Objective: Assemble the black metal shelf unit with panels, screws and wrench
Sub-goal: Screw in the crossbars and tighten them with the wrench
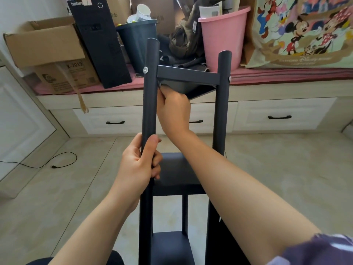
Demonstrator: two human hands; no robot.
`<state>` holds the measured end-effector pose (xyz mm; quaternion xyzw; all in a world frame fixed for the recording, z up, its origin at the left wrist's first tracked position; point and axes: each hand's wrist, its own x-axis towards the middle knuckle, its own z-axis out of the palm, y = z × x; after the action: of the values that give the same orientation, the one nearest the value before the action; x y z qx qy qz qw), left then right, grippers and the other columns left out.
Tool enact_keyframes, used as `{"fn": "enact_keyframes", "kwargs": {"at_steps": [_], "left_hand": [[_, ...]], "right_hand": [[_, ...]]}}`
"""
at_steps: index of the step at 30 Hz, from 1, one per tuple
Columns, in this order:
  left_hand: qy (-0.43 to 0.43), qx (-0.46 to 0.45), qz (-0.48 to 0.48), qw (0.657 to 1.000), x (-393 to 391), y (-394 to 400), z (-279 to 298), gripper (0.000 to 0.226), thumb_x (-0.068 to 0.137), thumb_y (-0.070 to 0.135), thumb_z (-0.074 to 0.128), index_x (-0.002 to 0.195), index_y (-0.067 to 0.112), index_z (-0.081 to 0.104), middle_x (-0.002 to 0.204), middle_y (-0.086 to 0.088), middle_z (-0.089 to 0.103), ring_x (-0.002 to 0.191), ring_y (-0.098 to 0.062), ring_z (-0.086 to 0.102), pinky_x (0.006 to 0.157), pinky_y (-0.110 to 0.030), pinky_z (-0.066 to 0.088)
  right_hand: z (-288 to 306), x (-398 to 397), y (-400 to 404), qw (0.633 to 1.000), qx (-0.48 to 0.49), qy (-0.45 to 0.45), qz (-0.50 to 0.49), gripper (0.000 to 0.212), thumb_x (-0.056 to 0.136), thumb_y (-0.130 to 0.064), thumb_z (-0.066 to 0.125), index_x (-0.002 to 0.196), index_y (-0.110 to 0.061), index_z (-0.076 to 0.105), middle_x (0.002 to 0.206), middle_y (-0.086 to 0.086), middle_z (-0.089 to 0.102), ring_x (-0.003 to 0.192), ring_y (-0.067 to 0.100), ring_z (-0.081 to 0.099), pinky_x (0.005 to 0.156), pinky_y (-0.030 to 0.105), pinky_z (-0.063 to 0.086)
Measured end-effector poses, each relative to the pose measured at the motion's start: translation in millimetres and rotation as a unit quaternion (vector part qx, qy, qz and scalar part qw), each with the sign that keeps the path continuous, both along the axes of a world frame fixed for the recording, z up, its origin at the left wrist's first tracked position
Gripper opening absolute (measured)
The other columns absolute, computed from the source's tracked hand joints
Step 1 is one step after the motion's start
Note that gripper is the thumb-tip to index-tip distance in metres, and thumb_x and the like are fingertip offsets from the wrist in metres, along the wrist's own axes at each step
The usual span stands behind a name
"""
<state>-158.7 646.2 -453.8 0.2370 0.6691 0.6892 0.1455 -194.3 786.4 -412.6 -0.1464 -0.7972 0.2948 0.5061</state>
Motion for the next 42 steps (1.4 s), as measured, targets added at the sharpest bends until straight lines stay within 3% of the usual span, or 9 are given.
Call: {"fn": "enact_keyframes", "kwargs": {"at_steps": [4,8,13,19,23,27,30,33,42], "left_hand": [[0.005,-0.004,0.003,1.000,-1.8,0.3,-0.7,0.032,0.097,0.048,0.053,0.103,0.017,0.059,0.060,0.004,0.042,0.046,-0.011,0.038,0.046,-0.022,0.044],[0.008,-0.012,0.013,1.000,-3.6,2.2,0.8,0.031,0.101,0.044,0.050,0.105,0.013,0.058,0.059,0.004,0.042,0.047,-0.012,0.038,0.046,-0.023,0.044],[0.015,-0.016,0.018,1.000,-5.5,1.7,2.5,0.034,0.103,0.043,0.049,0.105,0.010,0.056,0.059,0.004,0.044,0.047,-0.011,0.039,0.046,-0.023,0.045],[0.011,-0.014,0.016,1.000,-8.7,-0.8,3.0,0.029,0.102,0.044,0.050,0.101,0.016,0.058,0.058,0.005,0.045,0.047,-0.010,0.042,0.047,-0.025,0.046],[0.003,-0.009,0.010,1.000,-9.4,-2.5,3.1,0.029,0.101,0.045,0.051,0.101,0.018,0.057,0.058,0.006,0.046,0.047,-0.010,0.042,0.047,-0.025,0.046],[-0.002,-0.004,-0.002,1.000,-8.5,-0.4,4.4,0.031,0.101,0.046,0.051,0.100,0.016,0.056,0.059,0.006,0.047,0.047,-0.009,0.043,0.048,-0.024,0.046],[-0.001,-0.004,-0.011,1.000,-7.6,2.3,4.7,0.031,0.101,0.046,0.050,0.100,0.016,0.055,0.059,0.006,0.047,0.047,-0.009,0.043,0.048,-0.024,0.047],[0.005,-0.002,-0.015,1.000,-7.1,7.3,2.6,0.031,0.101,0.047,0.050,0.099,0.016,0.055,0.059,0.006,0.047,0.047,-0.010,0.042,0.047,-0.024,0.046],[-0.002,-0.001,-0.016,1.000,-26.8,18.1,-8.1,0.028,0.102,0.047,0.051,0.099,0.020,0.060,0.060,0.006,0.048,0.048,-0.009,0.043,0.048,-0.025,0.046]], "right_hand": [[2.5,0.6,-0.9,0.999,-0.018,-0.035,0.013,0.034,0.101,-0.024,0.052,0.077,-0.004,0.066,0.068,0.016,0.066,0.060,0.036,0.052,0.057,0.030,0.027],[2.9,10.9,-1.0,0.988,-0.066,-0.122,0.063,0.045,0.101,-0.025,0.051,0.057,-0.023,0.039,0.051,-0.006,0.043,0.048,0.013,0.037,0.048,0.027,0.025],[1.2,52.8,1.0,0.965,-0.025,-0.231,0.122,0.028,0.101,-0.026,0.048,0.085,-0.014,0.067,0.075,0.000,0.065,0.069,0.016,0.062,0.067,0.034,0.053],[19.3,102.0,26.6,0.981,0.015,-0.173,0.082,0.026,0.098,-0.026,0.055,0.081,-0.013,0.070,0.066,0.001,0.063,0.060,0.020,0.058,0.058,0.032,0.047],[22.4,122.9,59.1,0.985,-0.040,-0.156,0.055,0.030,0.097,-0.023,0.057,0.071,-0.013,0.070,0.051,-0.013,0.054,0.053,0.003,0.052,0.054,0.019,0.037],[19.0,130.6,73.8,0.959,-0.176,-0.179,0.130,0.027,0.097,-0.026,0.058,0.076,-0.018,0.075,0.079,-0.015,0.067,0.075,-0.005,0.061,0.063,0.007,0.042],[17.0,130.3,78.4,0.923,-0.266,-0.195,0.199,0.026,0.096,-0.028,0.060,0.078,-0.019,0.077,0.095,-0.003,0.074,0.097,0.011,0.066,0.085,0.027,0.054],[15.7,127.0,77.3,0.909,-0.330,-0.140,0.211,0.028,0.097,-0.023,0.059,0.077,-0.016,0.076,0.093,0.007,0.074,0.097,0.021,0.070,0.089,0.046,0.057],[8.2,121.0,71.5,0.944,-0.281,-0.043,0.168,0.028,0.095,-0.017,0.063,0.071,-0.024,0.077,0.084,0.010,0.075,0.089,0.030,0.071,0.086,0.048,0.058]]}}
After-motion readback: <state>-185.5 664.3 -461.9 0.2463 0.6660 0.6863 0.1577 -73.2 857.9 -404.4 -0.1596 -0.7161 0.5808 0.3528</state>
